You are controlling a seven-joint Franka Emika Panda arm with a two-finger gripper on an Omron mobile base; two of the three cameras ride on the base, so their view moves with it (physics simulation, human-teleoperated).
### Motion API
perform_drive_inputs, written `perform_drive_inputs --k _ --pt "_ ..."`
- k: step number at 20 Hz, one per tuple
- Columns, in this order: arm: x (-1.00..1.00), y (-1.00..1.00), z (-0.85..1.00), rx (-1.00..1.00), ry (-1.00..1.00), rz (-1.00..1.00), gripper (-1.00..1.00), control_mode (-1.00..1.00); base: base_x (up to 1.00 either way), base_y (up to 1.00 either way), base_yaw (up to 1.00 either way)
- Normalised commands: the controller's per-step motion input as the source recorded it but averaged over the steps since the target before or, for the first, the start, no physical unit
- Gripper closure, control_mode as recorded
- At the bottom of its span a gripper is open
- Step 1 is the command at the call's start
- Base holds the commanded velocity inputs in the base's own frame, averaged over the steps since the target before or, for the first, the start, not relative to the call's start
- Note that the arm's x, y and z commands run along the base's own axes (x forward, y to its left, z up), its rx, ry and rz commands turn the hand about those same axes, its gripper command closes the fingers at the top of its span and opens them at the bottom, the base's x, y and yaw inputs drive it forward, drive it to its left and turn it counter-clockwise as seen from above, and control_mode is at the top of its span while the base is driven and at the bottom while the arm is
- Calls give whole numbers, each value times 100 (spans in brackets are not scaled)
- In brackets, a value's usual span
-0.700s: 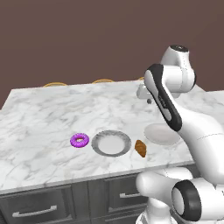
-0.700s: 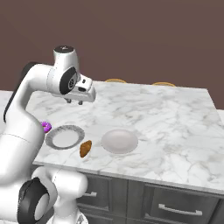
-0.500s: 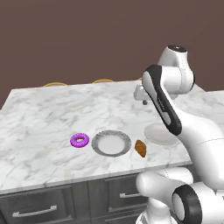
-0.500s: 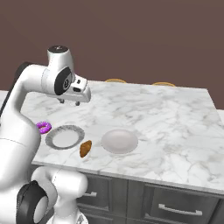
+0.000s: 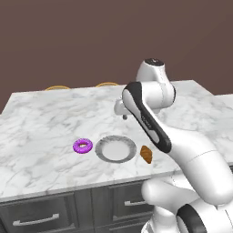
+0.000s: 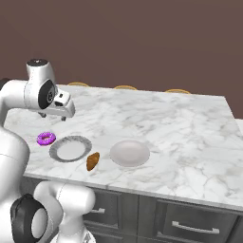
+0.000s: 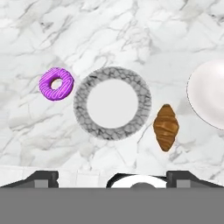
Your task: Place the pastries on the plates.
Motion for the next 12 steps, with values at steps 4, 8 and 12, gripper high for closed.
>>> perform_drive_inputs --k 4,8,12 --pt "39 71 -46 0 17 1 -100 -100 0 0 0" --pt "36 58 -62 0 17 1 -100 -100 0 0 0" --pt "5 47 -61 0 6 0 -100 -100 0 0 0"
